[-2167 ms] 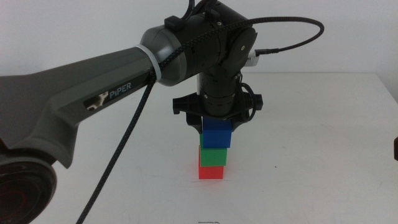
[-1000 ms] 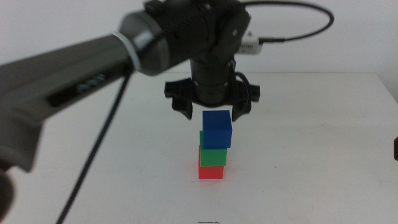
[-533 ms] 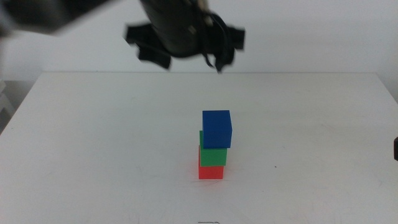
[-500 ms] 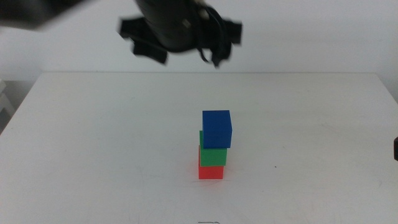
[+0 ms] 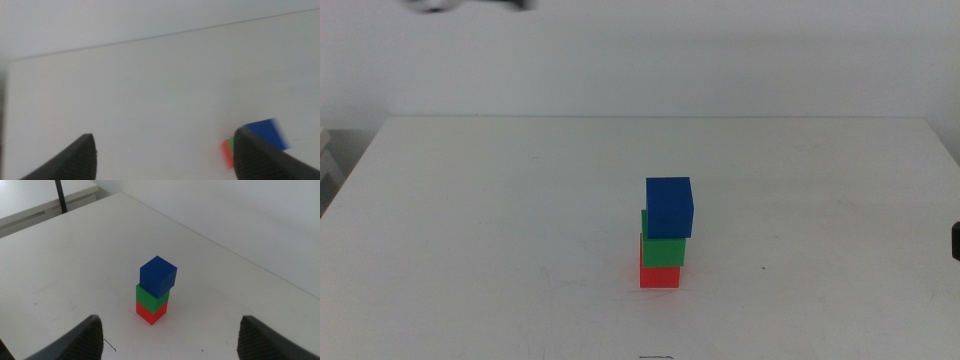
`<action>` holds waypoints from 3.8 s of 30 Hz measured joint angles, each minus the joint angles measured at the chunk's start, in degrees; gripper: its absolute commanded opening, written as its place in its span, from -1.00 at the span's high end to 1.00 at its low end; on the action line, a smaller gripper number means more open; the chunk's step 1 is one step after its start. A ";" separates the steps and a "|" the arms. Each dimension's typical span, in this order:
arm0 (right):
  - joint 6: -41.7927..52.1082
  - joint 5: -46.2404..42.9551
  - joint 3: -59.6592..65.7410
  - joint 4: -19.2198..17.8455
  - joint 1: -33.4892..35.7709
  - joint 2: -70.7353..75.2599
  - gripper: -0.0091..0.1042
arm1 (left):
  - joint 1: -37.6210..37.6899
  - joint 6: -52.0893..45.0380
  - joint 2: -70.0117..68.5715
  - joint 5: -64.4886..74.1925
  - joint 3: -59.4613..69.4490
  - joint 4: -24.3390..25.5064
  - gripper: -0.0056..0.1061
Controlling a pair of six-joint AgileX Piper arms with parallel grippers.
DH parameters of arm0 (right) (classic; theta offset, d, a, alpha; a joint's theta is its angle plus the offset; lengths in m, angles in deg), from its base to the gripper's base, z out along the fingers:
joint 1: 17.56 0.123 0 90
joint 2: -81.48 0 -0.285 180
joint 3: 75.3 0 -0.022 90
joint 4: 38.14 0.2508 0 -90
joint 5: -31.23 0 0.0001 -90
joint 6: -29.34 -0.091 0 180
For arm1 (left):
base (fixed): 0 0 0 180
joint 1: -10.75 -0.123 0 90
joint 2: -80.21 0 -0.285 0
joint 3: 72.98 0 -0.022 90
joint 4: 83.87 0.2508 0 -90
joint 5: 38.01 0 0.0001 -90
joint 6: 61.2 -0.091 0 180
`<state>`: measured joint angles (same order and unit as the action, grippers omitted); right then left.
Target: Stack red cubes first, then green, then blue cubes in a specific spot.
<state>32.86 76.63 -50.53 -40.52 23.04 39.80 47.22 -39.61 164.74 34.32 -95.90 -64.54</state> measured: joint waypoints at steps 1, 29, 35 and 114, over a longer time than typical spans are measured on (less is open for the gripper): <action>0.00 0.00 0.05 0.00 0.00 0.00 -0.82 | -1.93 -0.91 -1.45 0.00 1.52 -0.75 -0.78; 0.06 0.00 0.12 0.00 0.00 0.00 -0.82 | -25.27 -9.83 -30.70 -9.46 21.87 -7.57 -0.78; 0.06 0.00 0.12 -0.07 0.00 0.00 -0.82 | -25.27 -9.83 -37.42 -15.26 31.84 -8.18 -0.78; 0.18 -34.38 54.10 3.92 -43.43 34.60 -0.82 | -33.69 -9.94 -77.51 -62.78 101.83 -5.56 -0.78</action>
<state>33.04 42.26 3.57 -36.60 -20.39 74.40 13.54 -49.55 87.23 -28.45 5.93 -70.09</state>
